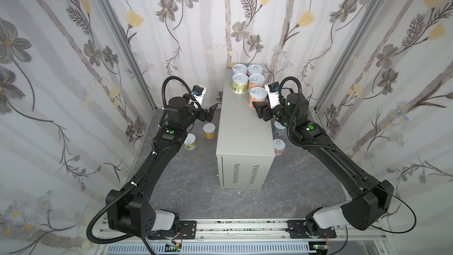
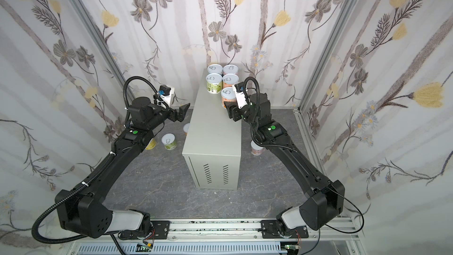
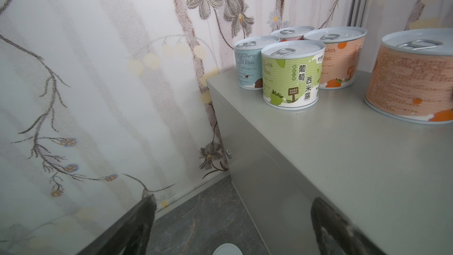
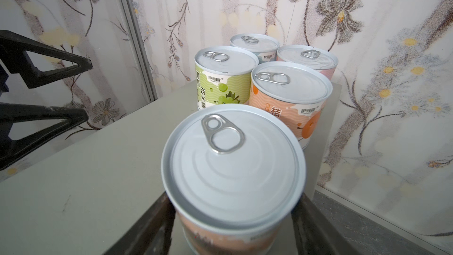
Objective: Place and organize the canned foods onto the counter
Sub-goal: 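Set the orange can on the cabinet top near the group while the left gripper withdraws, then lower the left gripper onto the yellow floor can while the right releases the orange can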
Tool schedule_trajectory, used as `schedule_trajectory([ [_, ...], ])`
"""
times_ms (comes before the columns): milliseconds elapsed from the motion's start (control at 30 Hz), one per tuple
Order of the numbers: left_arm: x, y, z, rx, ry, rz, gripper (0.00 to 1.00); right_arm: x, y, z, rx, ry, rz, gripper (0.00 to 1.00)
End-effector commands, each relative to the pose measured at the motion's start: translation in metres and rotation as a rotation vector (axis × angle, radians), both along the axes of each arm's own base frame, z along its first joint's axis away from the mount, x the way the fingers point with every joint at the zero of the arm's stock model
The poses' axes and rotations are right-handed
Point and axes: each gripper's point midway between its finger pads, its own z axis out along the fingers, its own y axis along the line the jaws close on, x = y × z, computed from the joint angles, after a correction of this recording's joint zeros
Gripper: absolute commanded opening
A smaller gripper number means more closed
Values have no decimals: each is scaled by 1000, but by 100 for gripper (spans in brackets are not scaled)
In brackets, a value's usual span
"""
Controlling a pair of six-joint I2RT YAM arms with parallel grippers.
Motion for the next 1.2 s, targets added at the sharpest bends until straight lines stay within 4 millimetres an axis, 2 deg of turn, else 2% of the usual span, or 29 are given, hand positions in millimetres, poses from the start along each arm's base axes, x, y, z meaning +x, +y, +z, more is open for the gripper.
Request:
schedule_trajectory([
  [0,0,1,10,8,-35,4,100,3,1,3,8,-16,-2,71],
  [900,2,1,5,17,-20,3,100,12,-3,-8,8,12,-19,73],
  [1167,4,3,3,9,-4,18,100,10,-3,-8,11,11,-12,78],
])
